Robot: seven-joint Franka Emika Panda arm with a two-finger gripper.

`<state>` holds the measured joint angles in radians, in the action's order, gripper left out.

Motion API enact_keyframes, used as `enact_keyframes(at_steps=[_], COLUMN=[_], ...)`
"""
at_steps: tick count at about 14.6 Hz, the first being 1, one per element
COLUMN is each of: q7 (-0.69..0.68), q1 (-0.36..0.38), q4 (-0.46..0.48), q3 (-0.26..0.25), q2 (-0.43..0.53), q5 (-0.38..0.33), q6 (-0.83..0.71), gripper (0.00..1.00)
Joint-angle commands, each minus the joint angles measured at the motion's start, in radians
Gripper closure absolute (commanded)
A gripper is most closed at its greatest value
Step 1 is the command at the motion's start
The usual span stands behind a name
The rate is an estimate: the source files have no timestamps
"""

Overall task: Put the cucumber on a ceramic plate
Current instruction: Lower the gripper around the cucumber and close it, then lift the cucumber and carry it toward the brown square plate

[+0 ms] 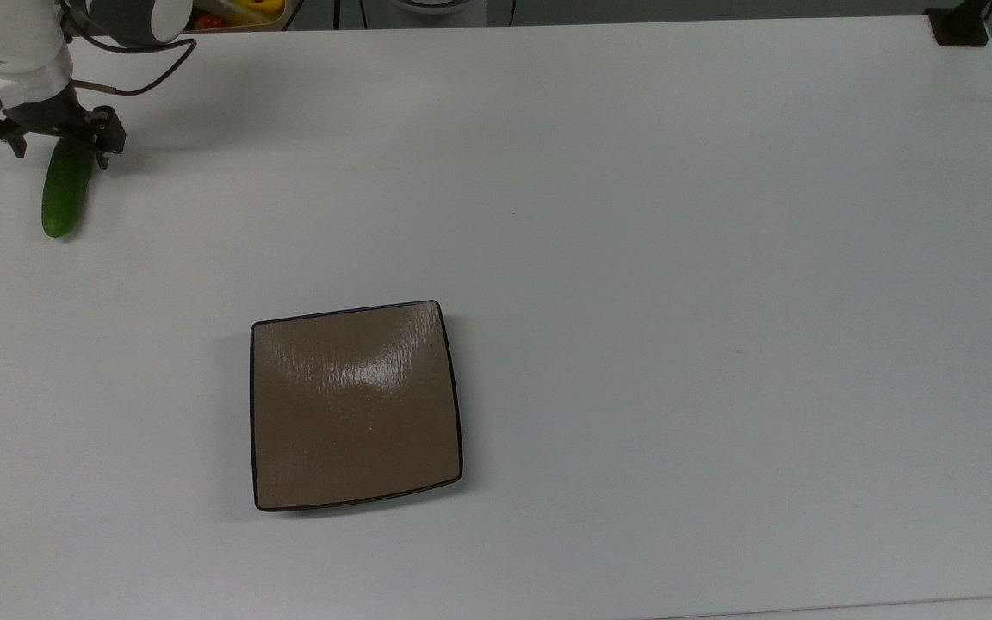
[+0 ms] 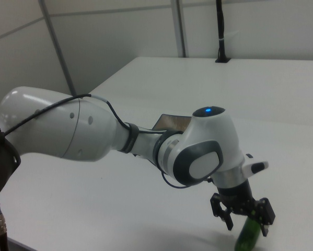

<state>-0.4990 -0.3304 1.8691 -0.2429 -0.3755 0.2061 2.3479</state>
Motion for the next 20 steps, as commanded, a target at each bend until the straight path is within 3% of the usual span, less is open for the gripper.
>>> enact_keyframes(at_steps=[1,3,6,8,11,16,20], q7=[-0.001,0.0,0.0,0.0,0.0,0.004,0.004], q1=[-0.002,-0.002,-0.004,-0.004,-0.004,-0.001,0.013], q4=[0.041,0.042,0.042,0.042,0.042,0.041,0.03], q3=[-0.006,-0.004,-0.006,-0.004,-0.006,-0.004,0.007], q2=[-0.014,-0.019,-0.019,-0.019,-0.017,0.009,0.099], q5=[0.019,0.019,0.019,0.019,0.019,0.018,0.006], q6=[0.068,0.079,0.079,0.077,0.071,0.047,-0.067], gripper=[0.0,0.01,0.25,0.54,0.84,0.84,0.83])
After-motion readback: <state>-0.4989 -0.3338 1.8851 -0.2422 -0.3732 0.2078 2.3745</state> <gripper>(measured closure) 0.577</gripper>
